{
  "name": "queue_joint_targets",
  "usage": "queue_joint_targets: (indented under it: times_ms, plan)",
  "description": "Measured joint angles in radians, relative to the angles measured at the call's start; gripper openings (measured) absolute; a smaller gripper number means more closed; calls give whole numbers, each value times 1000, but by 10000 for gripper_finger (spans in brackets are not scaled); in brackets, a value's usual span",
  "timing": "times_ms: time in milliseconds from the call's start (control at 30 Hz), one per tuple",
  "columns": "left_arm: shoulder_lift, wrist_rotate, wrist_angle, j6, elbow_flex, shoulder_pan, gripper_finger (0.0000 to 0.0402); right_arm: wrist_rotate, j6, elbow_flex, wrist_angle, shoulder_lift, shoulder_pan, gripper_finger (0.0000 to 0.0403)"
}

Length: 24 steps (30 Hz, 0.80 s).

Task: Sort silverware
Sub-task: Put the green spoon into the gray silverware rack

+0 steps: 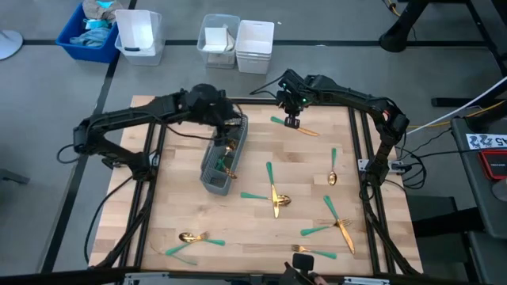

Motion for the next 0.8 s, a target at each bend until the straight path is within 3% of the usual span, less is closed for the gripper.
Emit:
queue_joint_targets:
  times_ms: [300, 800]
  plan:
    - [211, 7, -429, 79, 211, -3, 131, -1, 45, 0, -1, 0, 0, 3]
    - [277, 64, -504, 89, 235, -3, 131, -1, 46, 0, -2, 0, 0, 3]
